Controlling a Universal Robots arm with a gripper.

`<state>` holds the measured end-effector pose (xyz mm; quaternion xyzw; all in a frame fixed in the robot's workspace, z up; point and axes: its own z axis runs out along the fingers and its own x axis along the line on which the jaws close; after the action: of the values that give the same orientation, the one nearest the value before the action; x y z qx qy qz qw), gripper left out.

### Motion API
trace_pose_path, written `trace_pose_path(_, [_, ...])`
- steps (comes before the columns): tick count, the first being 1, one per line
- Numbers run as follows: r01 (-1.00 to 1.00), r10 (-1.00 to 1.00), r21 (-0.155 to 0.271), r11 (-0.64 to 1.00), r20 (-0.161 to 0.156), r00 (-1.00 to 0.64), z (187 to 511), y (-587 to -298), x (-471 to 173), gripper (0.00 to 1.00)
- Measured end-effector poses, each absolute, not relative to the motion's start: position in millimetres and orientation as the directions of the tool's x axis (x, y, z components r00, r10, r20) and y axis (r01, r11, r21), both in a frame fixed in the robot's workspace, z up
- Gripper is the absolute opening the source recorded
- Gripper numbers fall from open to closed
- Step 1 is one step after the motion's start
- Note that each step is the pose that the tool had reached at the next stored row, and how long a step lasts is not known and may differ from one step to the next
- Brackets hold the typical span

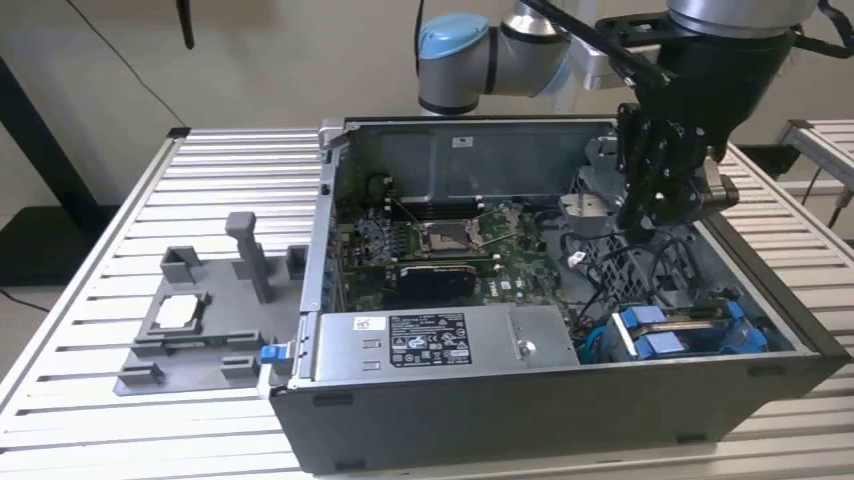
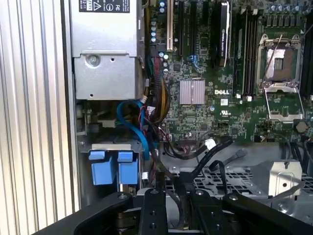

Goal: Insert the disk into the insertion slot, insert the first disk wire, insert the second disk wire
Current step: 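Insert the second disk wire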

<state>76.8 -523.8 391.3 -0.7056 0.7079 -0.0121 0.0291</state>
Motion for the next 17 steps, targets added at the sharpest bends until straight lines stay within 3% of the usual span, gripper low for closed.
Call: trace_pose_path(17, [-0.994,-0.998,-0.100,-0.052,-0.024,0.055,395,-521,65,0.27])
